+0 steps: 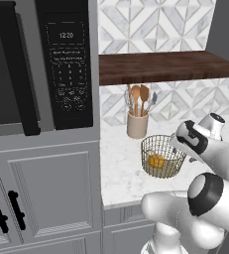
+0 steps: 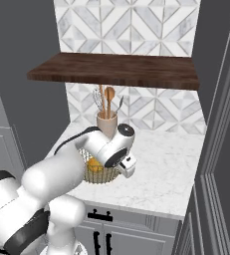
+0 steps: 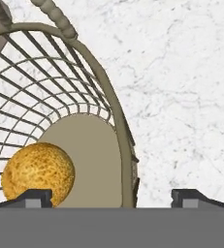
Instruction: Open the cabinet, pick up the bread from the cabinet and place it in the basket. Then move the basket to the dining counter.
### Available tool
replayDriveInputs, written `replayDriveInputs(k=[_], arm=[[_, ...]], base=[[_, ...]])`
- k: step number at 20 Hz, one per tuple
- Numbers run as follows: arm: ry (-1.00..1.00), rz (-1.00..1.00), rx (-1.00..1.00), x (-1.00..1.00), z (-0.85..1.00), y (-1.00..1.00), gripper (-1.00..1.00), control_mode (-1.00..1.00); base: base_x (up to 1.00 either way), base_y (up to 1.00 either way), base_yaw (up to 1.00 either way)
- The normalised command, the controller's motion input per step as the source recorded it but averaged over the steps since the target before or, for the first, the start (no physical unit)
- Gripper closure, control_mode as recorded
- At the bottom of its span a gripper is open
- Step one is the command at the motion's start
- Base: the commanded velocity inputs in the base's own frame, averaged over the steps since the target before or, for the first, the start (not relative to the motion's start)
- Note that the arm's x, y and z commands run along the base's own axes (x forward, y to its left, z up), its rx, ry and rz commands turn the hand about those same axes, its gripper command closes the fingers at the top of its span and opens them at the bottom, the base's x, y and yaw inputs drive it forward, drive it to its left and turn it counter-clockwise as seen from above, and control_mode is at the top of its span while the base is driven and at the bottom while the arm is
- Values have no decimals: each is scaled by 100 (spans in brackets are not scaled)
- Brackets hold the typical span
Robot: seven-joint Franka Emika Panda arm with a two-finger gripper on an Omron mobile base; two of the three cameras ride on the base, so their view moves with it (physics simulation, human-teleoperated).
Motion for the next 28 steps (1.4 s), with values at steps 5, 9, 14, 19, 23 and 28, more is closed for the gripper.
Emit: replayDriveInputs(k=[5,9,14,19,23,28], arm=[[5,0,-1,-23,-69,76,100,-100],[9,0,-9,-23,-84,68,100,-100],[1,3,-10,-39,-11,28,100,-100],[-13,0,1,-69,61,5,100,-100],[-18,-11,0,-80,83,25,100,-100],[-11,-32,0,-49,64,57,100,-100]], base=[[0,0,0],[0,0,0],[0,0,0],[0,0,0],[0,0,0],[0,0,0]])
